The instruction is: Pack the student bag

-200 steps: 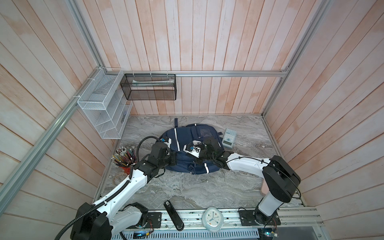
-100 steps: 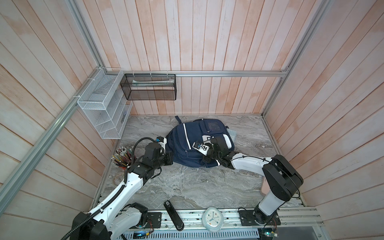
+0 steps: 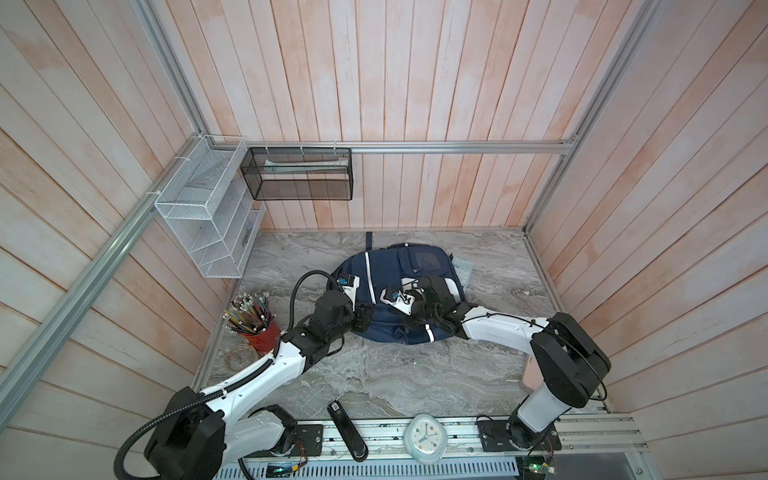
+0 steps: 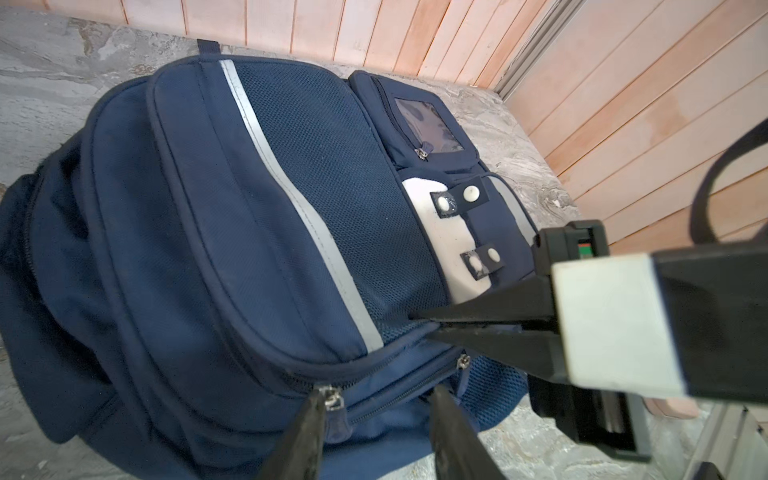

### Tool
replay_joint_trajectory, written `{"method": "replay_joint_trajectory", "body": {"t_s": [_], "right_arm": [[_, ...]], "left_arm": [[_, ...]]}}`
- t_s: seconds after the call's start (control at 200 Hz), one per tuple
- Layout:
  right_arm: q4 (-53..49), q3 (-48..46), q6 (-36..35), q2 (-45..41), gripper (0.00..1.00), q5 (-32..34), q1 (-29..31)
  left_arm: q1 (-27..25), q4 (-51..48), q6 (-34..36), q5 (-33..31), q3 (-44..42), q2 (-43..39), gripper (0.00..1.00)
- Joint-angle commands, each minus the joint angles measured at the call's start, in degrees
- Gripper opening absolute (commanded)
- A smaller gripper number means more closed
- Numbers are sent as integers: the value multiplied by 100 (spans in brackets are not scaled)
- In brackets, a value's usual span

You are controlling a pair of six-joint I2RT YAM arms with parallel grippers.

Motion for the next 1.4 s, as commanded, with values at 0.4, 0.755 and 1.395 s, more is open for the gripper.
{"method": "replay_joint_trajectory", "body": {"t_s": [0.4,0.755,1.395], "right_arm": [[-67,197,250,56,0,-433,54],[32,139,457,202,0,-554,89],[-195,-376,-170,75,0,301,22]], "left_arm": [[-349,711,-27,-990,-351,706,32],[-356,615,-176,-997,-30,1130,30],[1177,-864,292,-242,725,368,0]]}}
